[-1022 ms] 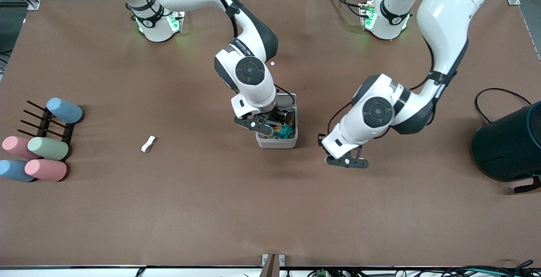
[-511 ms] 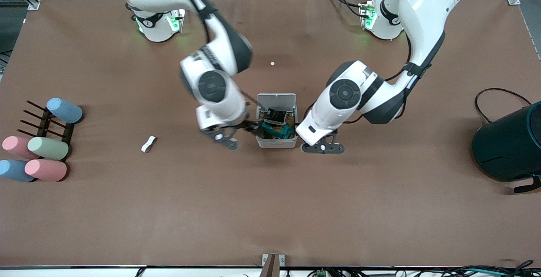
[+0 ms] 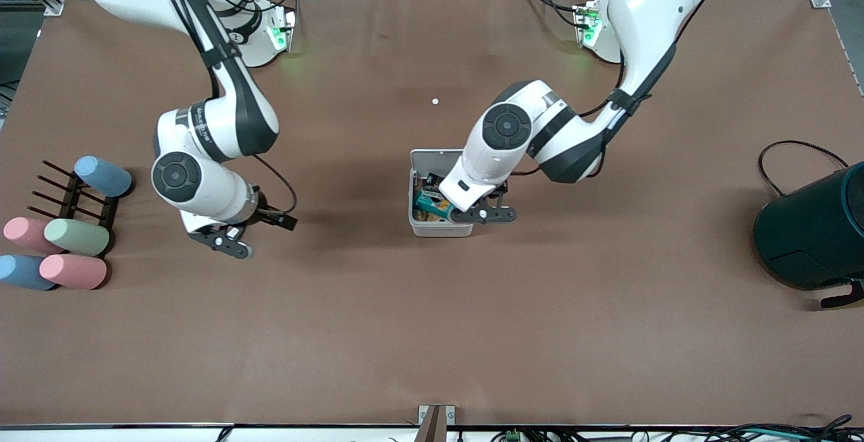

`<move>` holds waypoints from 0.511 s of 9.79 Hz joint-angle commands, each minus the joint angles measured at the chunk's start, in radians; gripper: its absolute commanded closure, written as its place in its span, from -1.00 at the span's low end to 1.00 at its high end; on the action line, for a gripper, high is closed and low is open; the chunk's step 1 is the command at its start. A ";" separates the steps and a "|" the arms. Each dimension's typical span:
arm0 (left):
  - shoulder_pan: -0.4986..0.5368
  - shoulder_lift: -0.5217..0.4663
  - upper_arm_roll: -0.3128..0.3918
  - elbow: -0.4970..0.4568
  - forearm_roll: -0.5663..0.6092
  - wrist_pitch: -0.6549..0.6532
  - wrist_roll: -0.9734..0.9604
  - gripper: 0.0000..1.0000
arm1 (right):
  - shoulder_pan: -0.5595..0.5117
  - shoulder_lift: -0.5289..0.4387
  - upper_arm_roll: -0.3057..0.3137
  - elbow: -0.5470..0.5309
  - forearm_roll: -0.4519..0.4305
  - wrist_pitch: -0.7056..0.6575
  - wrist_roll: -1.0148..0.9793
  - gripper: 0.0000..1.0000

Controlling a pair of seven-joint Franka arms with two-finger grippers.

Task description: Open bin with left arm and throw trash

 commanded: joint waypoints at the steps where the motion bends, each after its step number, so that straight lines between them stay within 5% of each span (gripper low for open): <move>1: -0.013 0.015 0.010 0.023 0.024 0.013 -0.022 0.23 | -0.100 -0.047 0.022 -0.169 -0.031 0.180 -0.137 -1.00; 3: -0.015 0.015 0.010 0.022 0.044 0.013 -0.025 -0.99 | -0.134 -0.023 0.019 -0.179 -0.057 0.260 -0.181 -1.00; 5: 0.005 0.007 0.010 0.023 0.052 0.010 -0.026 -1.00 | -0.174 0.028 0.019 -0.188 -0.108 0.339 -0.182 -1.00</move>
